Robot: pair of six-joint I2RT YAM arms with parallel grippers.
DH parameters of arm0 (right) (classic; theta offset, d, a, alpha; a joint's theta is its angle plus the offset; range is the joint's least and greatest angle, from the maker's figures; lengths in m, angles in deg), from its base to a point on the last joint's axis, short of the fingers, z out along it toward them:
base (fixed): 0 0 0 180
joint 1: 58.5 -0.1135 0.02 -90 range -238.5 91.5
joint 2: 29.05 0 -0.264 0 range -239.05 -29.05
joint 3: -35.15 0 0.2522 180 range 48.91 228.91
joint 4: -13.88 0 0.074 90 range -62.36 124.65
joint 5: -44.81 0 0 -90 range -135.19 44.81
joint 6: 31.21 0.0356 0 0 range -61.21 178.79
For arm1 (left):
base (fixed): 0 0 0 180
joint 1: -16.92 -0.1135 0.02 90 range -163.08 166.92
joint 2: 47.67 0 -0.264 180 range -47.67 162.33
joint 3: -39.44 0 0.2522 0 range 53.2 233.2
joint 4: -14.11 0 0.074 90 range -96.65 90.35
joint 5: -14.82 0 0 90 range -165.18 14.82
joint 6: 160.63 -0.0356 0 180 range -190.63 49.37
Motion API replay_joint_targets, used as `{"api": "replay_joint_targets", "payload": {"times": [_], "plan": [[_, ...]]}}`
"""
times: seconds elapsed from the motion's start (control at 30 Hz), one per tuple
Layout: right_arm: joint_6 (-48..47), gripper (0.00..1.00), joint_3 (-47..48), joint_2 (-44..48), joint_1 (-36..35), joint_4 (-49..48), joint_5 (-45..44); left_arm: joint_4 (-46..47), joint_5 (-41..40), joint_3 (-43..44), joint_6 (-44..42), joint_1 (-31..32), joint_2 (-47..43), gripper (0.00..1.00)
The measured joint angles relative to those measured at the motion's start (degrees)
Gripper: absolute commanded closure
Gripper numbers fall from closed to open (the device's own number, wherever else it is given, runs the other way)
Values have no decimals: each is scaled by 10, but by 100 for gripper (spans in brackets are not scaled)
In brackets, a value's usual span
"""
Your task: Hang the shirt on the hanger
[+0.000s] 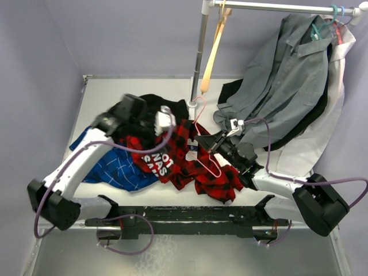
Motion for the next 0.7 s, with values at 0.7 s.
{"api": "replay_joint_targets", "payload": {"times": [0.7], "plan": [[-19, 100, -12, 7, -3, 1, 1, -272, 297, 417, -276, -115, 407, 1]]}}
